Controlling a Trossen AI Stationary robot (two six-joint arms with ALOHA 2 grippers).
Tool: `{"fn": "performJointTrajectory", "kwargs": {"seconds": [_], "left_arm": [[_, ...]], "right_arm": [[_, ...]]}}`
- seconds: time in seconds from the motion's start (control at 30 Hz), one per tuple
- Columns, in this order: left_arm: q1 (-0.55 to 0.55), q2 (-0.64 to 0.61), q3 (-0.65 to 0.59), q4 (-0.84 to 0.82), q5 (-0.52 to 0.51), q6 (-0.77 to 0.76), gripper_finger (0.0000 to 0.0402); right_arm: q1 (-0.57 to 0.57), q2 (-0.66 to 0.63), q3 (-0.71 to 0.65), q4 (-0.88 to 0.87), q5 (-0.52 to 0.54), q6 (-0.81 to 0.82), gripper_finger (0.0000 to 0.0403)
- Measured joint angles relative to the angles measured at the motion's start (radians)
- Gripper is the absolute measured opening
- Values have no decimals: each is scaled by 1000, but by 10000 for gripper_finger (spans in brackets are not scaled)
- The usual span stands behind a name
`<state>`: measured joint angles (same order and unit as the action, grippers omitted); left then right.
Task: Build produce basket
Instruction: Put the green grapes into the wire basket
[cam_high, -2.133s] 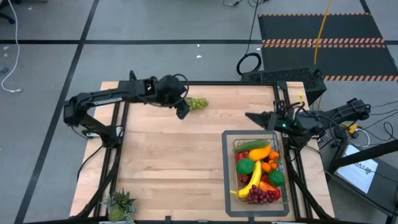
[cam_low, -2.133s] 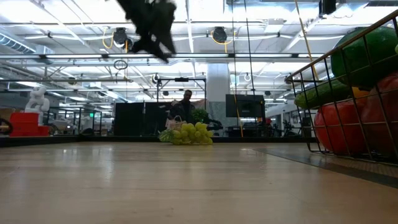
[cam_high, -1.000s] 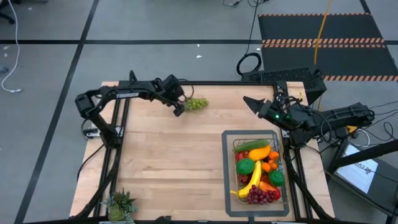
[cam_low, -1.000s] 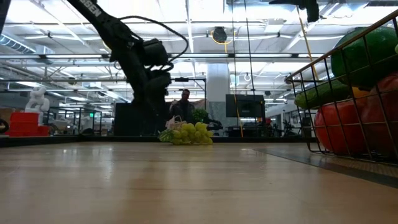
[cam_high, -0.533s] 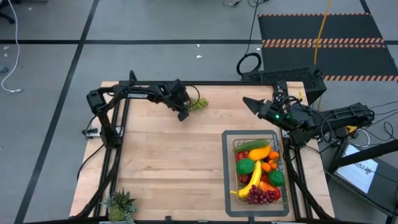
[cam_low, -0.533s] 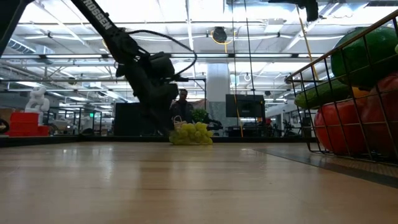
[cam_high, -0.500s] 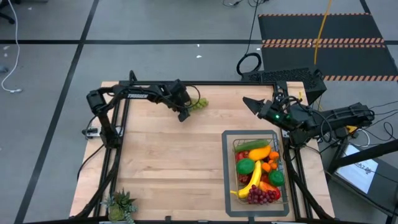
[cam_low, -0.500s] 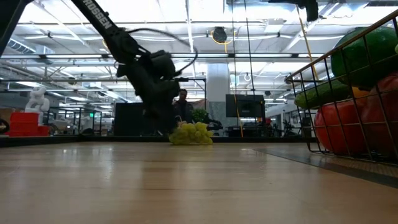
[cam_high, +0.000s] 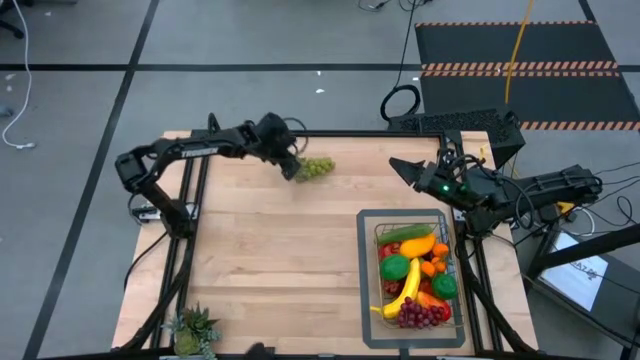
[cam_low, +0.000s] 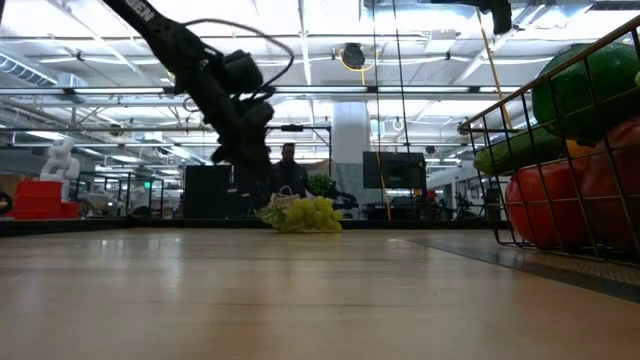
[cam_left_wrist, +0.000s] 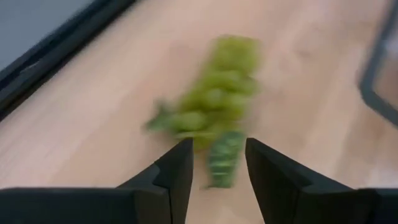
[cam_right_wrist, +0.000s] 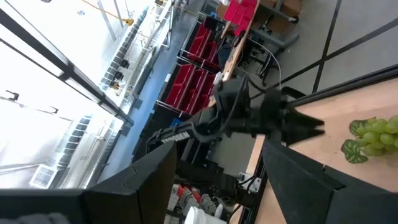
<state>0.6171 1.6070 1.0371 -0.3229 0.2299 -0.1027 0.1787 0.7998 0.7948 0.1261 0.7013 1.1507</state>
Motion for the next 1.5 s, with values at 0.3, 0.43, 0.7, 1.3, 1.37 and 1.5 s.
{"fn": "performJointTrajectory", "kwargs": {"seconds": [0.3, 0.43, 0.7, 1.3, 1.37, 1.5], "left_arm": [[182, 101, 0, -38, 146, -104, 189], [178, 158, -2, -37, 160, -27, 227], [98, 205, -1, 2, 181, -46, 248], [99, 198, -1, 112, 173, -439, 207], [92, 198, -1, 122, 176, -463, 207], [71, 213, 0, 141, 158, -476, 207]], "right_arm": [[0, 0, 0, -53, 0, 15, 235], [0, 0, 0, -59, 0, 15, 235], [0, 0, 0, -68, 0, 15, 235], [0, 0, 0, -83, 0, 14, 235], [0, 0, 0, -92, 0, 13, 235], [0, 0, 0, -100, 0, 12, 235]]}}
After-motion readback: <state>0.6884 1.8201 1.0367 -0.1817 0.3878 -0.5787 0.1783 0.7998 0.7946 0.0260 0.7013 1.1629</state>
